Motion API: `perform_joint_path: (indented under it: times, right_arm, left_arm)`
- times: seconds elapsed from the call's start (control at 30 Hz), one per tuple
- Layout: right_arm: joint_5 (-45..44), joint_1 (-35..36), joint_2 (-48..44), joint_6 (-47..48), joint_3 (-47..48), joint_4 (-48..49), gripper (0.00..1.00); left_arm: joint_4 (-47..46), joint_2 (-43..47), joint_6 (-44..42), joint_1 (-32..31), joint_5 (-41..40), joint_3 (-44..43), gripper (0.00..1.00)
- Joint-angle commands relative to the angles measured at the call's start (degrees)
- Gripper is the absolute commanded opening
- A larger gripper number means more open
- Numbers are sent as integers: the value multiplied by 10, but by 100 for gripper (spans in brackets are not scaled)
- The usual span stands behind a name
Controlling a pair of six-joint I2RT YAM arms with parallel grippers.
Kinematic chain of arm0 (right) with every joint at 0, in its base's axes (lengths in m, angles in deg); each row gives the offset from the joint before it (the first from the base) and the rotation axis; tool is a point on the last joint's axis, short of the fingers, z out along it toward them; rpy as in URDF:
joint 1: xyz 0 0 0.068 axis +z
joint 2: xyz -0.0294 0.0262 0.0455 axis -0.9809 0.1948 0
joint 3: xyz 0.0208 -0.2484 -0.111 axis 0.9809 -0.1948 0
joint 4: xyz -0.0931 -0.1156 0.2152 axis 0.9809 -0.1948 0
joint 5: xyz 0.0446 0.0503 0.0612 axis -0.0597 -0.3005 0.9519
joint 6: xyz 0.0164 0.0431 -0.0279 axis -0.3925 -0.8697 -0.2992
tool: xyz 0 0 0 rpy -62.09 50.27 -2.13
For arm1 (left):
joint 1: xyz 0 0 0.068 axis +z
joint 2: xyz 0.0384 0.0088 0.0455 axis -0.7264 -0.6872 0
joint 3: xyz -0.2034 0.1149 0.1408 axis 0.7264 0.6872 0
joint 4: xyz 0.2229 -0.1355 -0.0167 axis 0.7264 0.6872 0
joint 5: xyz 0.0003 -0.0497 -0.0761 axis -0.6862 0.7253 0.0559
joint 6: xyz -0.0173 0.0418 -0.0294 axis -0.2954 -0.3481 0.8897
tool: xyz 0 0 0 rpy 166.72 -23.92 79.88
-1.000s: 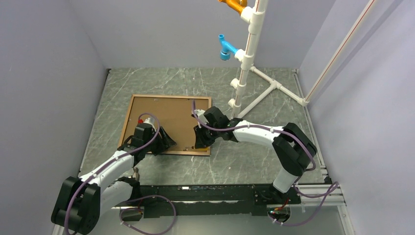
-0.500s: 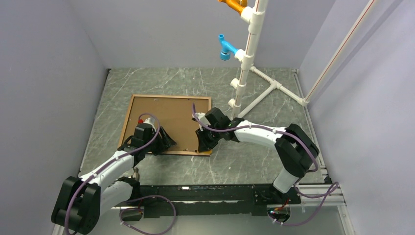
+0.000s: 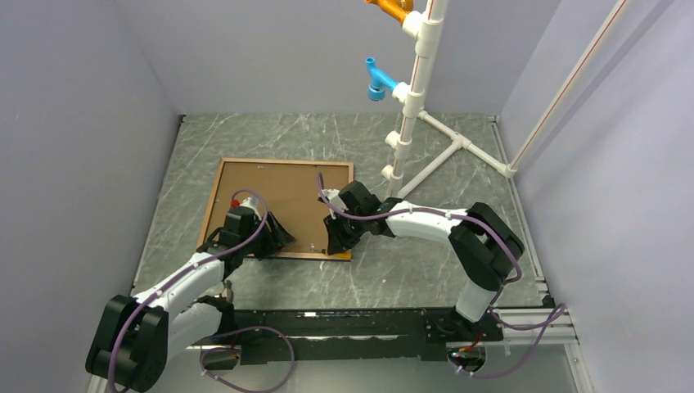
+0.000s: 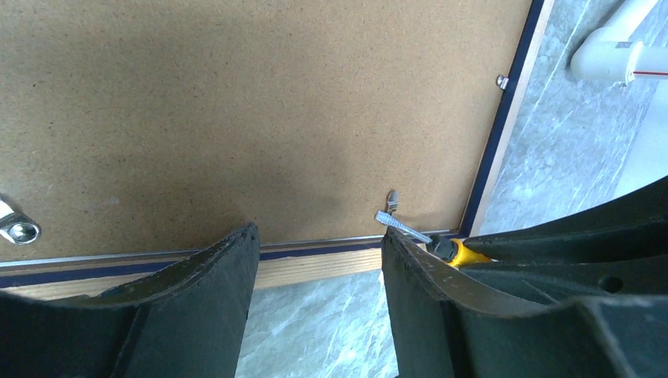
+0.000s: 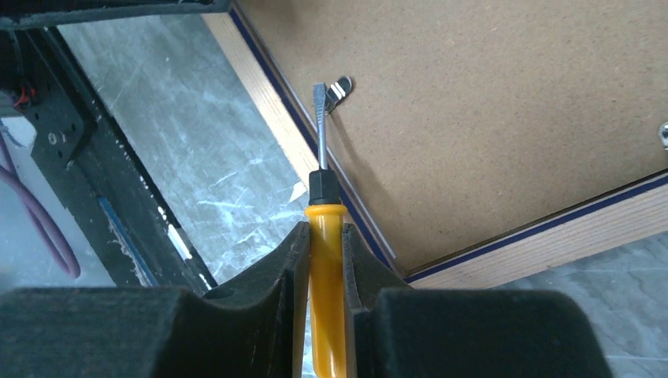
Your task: Take the photo out of the frame
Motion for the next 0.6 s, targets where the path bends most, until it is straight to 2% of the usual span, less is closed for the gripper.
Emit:
perform_joint_path:
  times: [0.0, 0.13, 0.4, 0.57]
  right_arm:
    - [-46, 7, 5, -23, 16, 29, 0]
    - [-70, 16, 1, -35, 20, 32, 0]
    - [-38, 8, -61, -48, 38, 36, 0]
    - [66, -33, -79, -29, 31, 17, 0]
  left_arm:
    - [29, 6, 7, -1, 8, 13, 64]
    - [25, 13, 7, -1, 12, 13, 67]
    - [-7, 63, -27, -1, 73, -23, 81]
    - [-41, 85, -99, -30, 127, -63, 81]
